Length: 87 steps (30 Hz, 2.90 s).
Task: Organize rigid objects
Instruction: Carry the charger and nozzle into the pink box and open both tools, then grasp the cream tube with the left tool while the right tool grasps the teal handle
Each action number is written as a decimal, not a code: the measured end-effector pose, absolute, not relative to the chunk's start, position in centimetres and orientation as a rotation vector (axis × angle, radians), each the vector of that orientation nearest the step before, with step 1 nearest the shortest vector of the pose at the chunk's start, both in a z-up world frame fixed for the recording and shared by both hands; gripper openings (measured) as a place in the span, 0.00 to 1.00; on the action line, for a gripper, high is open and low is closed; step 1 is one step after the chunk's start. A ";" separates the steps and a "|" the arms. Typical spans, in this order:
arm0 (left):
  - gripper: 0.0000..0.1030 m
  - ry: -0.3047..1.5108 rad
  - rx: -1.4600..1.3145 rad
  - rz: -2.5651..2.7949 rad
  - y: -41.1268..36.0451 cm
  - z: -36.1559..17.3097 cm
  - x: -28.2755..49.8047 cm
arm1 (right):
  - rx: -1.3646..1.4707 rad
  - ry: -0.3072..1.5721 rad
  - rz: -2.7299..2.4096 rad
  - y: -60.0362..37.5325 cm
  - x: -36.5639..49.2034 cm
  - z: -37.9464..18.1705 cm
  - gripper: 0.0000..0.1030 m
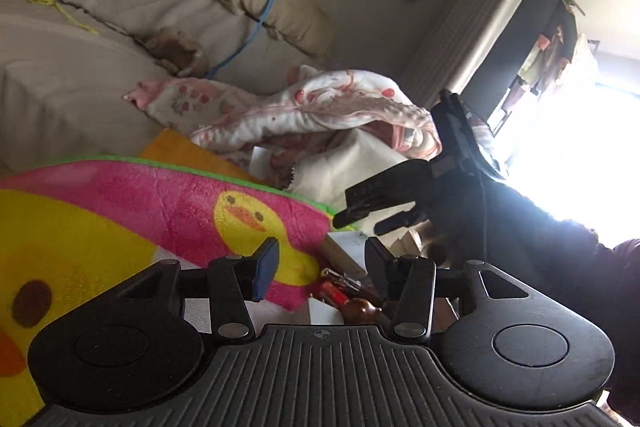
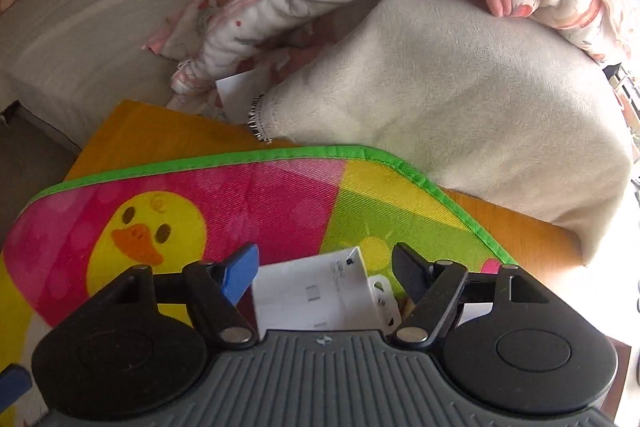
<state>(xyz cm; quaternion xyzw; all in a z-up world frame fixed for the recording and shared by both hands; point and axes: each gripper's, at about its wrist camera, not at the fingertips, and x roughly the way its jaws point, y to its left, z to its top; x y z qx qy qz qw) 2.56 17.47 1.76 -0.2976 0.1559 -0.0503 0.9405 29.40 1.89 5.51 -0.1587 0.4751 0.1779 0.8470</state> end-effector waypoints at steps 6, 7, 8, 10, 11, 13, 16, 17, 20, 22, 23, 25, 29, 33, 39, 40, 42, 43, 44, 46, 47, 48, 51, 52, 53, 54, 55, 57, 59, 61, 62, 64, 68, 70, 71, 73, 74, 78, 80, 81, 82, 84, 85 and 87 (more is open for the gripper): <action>0.50 0.332 -0.658 -0.117 18.0 1.7 2.2 | -0.514 0.997 0.289 2.5 31.1 5.3 0.13; 0.50 0.336 -0.664 -0.117 18.0 1.7 2.3 | -0.580 0.987 0.269 3.1 31.0 5.0 0.13; 0.50 0.338 -0.668 -0.117 18.0 1.6 2.3 | -0.621 0.989 0.253 3.4 31.2 4.6 0.13; 0.50 0.339 -0.673 -0.113 18.2 1.6 2.3 | -0.651 1.011 0.242 3.9 31.6 3.7 0.13; 0.50 0.336 -0.673 -0.108 18.3 1.6 2.3 | -0.658 1.022 0.240 4.0 31.7 3.3 0.12; 0.50 0.338 -0.670 -0.096 18.3 1.6 2.3 | -0.681 1.021 0.220 4.2 31.7 2.8 0.09; 0.50 0.358 -0.671 -0.073 18.4 1.5 2.5 | -0.708 1.024 0.209 4.2 31.3 2.8 0.07; 0.50 0.362 -0.674 -0.069 18.4 1.4 2.6 | -0.706 1.032 0.221 4.1 31.0 2.9 0.07; 0.50 0.362 -0.677 -0.049 18.7 1.3 2.5 | -0.720 1.042 0.252 3.8 29.6 3.1 0.05; 0.50 0.359 -0.675 -0.035 18.8 1.3 2.4 | -0.727 1.039 0.264 3.7 28.9 3.1 0.05; 0.50 0.359 -0.672 -0.028 18.9 1.3 2.4 | -0.720 1.038 0.267 3.6 28.8 3.2 0.05; 0.50 0.362 -0.674 -0.026 18.9 1.2 2.4 | -0.661 1.040 0.269 3.3 29.3 4.0 0.05; 0.50 0.376 -0.681 -0.049 18.9 1.0 2.6 | -0.545 1.049 0.286 3.0 30.9 5.0 0.11; 0.50 0.384 -0.688 -0.062 18.8 0.9 2.7 | -0.418 1.082 0.372 3.1 31.8 4.8 0.43; 0.50 0.397 -0.708 -0.069 18.9 0.6 2.9 | -0.416 1.134 0.377 2.7 33.0 4.0 0.51; 0.50 0.399 -0.710 -0.071 18.9 0.5 2.9 | -0.383 1.161 0.388 2.3 33.4 3.8 0.52; 0.50 0.401 -0.714 -0.073 18.9 0.5 3.0 | -0.343 1.196 0.405 1.6 33.6 3.6 0.52; 0.50 0.401 -0.713 -0.072 18.9 0.5 3.0 | -0.354 1.187 0.418 1.7 33.3 3.6 0.52; 0.50 0.400 -0.713 -0.070 19.0 0.4 3.0 | -0.368 1.181 0.427 1.8 33.0 3.6 0.52; 0.50 0.401 -0.714 -0.065 19.0 0.4 3.1 | -0.402 1.160 0.433 2.1 32.1 3.6 0.51; 0.50 0.402 -0.715 -0.061 19.0 0.4 3.1 | -0.426 1.144 0.429 2.3 31.6 3.6 0.51; 0.50 0.404 -0.715 -0.057 19.0 0.3 3.1 | -0.456 1.123 0.426 2.6 31.0 3.6 0.50; 0.50 0.409 -0.717 -0.038 19.2 0.1 3.1 | -0.578 1.051 0.421 3.9 28.9 3.6 0.44; 0.50 0.409 -0.720 -0.030 19.3 0.1 3.0 | -0.628 1.014 0.417 4.3 28.1 3.5 0.43; 0.50 0.406 -0.722 -0.022 19.4 0.0 3.0 | -0.662 0.985 0.419 4.6 27.5 3.3 0.42; 0.50 0.402 -0.725 -0.010 19.6 0.0 3.0 | -0.681 0.973 0.424 4.9 26.8 3.3 0.42; 0.50 0.398 -0.727 -0.001 19.7 0.0 2.9 | -0.679 0.977 0.436 4.9 26.2 3.4 0.42; 0.50 0.393 -0.735 0.018 20.1 -0.1 2.8 | -0.664 0.992 0.479 5.0 24.7 3.6 0.42; 0.50 0.391 -0.736 0.028 20.2 -0.1 2.8 | -0.668 0.996 0.514 5.0 22.7 3.7 0.42; 0.50 0.388 -0.725 0.034 20.2 -0.1 2.9 | -0.658 0.995 0.554 4.6 20.2 3.9 0.41; 0.50 0.384 -0.716 0.036 20.1 -0.1 2.9 | -0.653 0.998 0.583 4.3 18.9 4.1 0.41; 0.50 0.379 -0.692 0.041 19.9 0.0 2.9 | -0.626 1.013 0.647 3.7 16.3 4.4 0.44; 0.50 0.376 -0.662 0.021 19.3 0.8 2.4 | -0.588 1.042 0.748 1.9 11.7 4.7 0.44; 0.50 0.378 -0.633 -0.015 18.7 1.8 1.5 | -0.547 1.032 0.773 0.1 9.9 5.3 0.44; 0.50 0.381 -0.613 -0.038 18.4 2.2 0.9 | -0.531 0.998 0.782 -1.0 8.8 5.9 0.44; 0.50 0.410 -0.549 -0.098 17.6 3.1 -0.5 | -0.506 0.870 0.809 -4.1 6.0 7.7 0.46; 0.50 0.441 -0.512 -0.129 17.1 3.4 -1.1 | -0.492 0.806 0.815 -5.7 4.7 8.4 0.55; 0.50 0.552 -0.428 -0.183 15.4 3.4 -3.6 | -0.391 0.687 0.762 -12.1 1.4 7.7 0.70; 0.50 0.591 -0.407 -0.200 14.6 3.3 -4.8 | -0.338 0.743 0.716 -13.9 1.4 5.8 0.70; 0.50 0.603 -0.391 -0.210 14.2 3.3 -5.3 | -0.319 0.766 0.695 -14.7 1.3 4.7 0.69; 0.50 0.614 -0.373 -0.223 13.6 3.4 -5.9 | -0.314 0.778 0.681 -15.3 1.2 3.8 0.61; 0.50 0.640 -0.333 -0.257 12.6 3.7 -7.0 | -0.343 0.781 0.647 -16.4 0.9 2.4 0.49; 0.50 0.656 -0.311 -0.274 12.0 3.8 -7.6 | -0.338 0.748 0.638 -17.1 0.6 2.3 0.49; 0.50 0.685 -0.246 -0.307 10.8 4.0 -8.5 | -0.375 0.705 0.546 -18.1 0.2 2.1 0.49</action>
